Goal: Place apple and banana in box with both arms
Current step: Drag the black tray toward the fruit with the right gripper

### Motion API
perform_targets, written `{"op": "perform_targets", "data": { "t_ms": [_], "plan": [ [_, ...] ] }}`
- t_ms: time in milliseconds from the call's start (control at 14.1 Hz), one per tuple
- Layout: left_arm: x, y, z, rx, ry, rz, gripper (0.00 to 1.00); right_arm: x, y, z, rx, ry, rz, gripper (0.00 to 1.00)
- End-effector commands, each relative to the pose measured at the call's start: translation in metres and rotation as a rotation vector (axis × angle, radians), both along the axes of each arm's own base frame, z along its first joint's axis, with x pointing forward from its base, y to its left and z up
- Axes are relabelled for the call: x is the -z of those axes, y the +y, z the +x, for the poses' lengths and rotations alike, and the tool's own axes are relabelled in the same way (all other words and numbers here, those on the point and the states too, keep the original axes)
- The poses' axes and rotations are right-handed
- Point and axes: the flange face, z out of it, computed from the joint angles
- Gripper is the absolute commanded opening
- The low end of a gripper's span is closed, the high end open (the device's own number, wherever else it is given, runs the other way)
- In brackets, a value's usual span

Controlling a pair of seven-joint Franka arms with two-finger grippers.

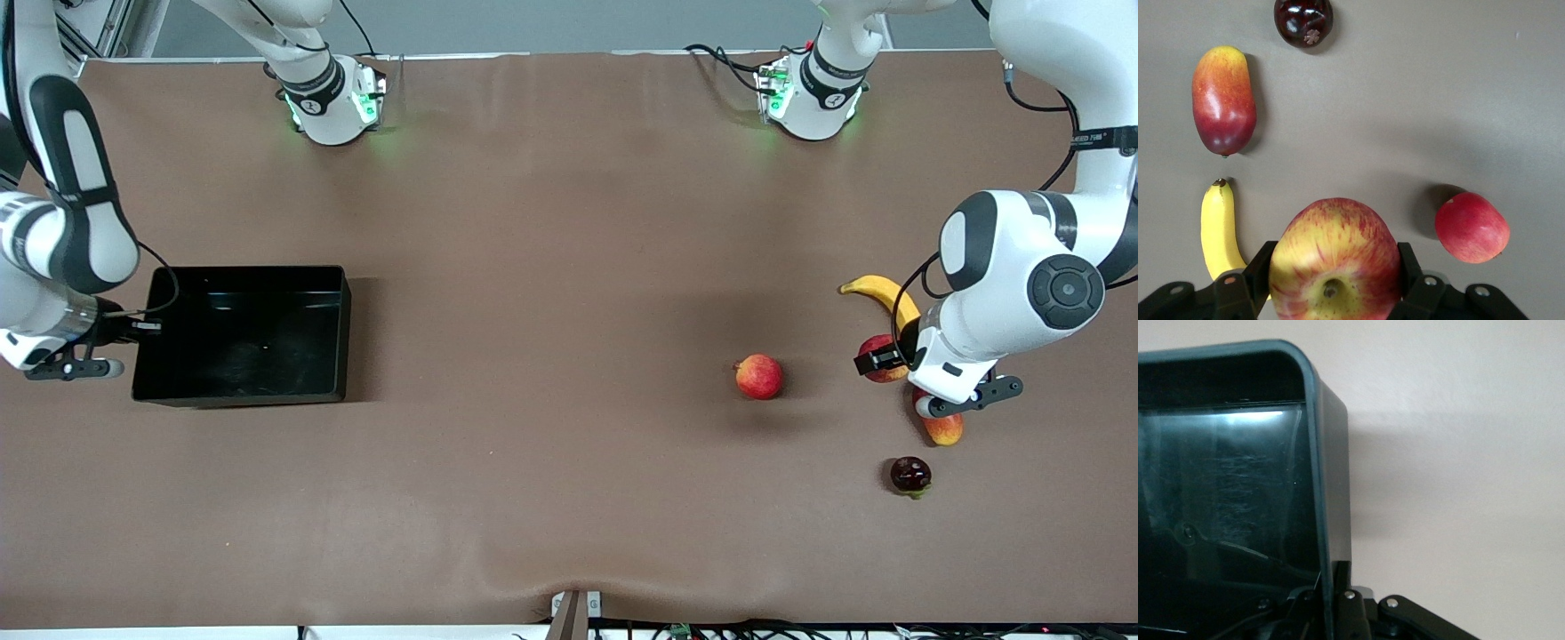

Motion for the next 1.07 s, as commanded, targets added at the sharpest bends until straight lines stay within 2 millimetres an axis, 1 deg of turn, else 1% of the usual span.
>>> {"op": "perform_targets", "data": {
  "t_ms": [0, 71, 142, 213, 285, 427, 569, 711, 782, 854, 925, 996],
  "plan": [
    [-0.006, 0.001, 0.003, -0.009, 0.002, 0.012, 0.00, -0.084, 0.054, -0.010, -0.057, 0.005, 0.041, 0.00],
    [-0.006, 0.001, 0.003, -0.009, 0.002, 0.012, 0.00, -0.100, 0.077, -0.013, -0.064, 0.011, 0.089, 0.00],
    [-0.006, 0.003, 0.003, -0.013, 0.002, 0.012, 0.00, -0.109, 0.102, -0.014, -0.077, 0.015, 0.133, 0.00],
    [-0.006, 0.002, 0.003, -0.012, 0.002, 0.012, 0.00, -0.111, 0.128, -0.012, -0.082, 0.019, 0.148, 0.00],
    [-0.006, 0.002, 0.003, -0.012, 0.002, 0.012, 0.00, -0.112, 0.159, -0.009, -0.073, 0.024, 0.147, 0.00],
    [-0.011, 0.002, 0.006, -0.012, -0.009, 0.011, 0.00, -0.127, 0.244, -0.001, -0.038, 0.008, 0.126, 0.00],
    [-0.012, 0.001, 0.006, -0.014, -0.011, 0.011, 0.00, -0.143, 0.332, -0.005, 0.026, -0.014, 0.108, 0.00],
    [-0.018, 0.000, 0.009, -0.015, -0.022, 0.005, 0.00, -0.146, 0.400, -0.011, 0.066, -0.038, 0.103, 0.00],
    [-0.022, -0.002, 0.009, -0.016, -0.023, 0.006, 0.00, -0.144, 0.427, -0.016, 0.078, -0.055, 0.107, 0.00],
    [-0.027, -0.005, 0.009, -0.020, -0.021, 0.007, 0.00, -0.143, 0.459, -0.024, 0.086, -0.082, 0.117, 0.00],
    [-0.036, -0.007, 0.010, -0.029, -0.013, 0.012, 0.00, -0.137, 0.495, -0.034, 0.108, -0.102, 0.127, 0.00],
    [-0.044, -0.009, 0.012, -0.031, -0.009, 0.014, 0.00, -0.127, 0.520, -0.041, 0.144, -0.108, 0.130, 0.00]
  ]
}}
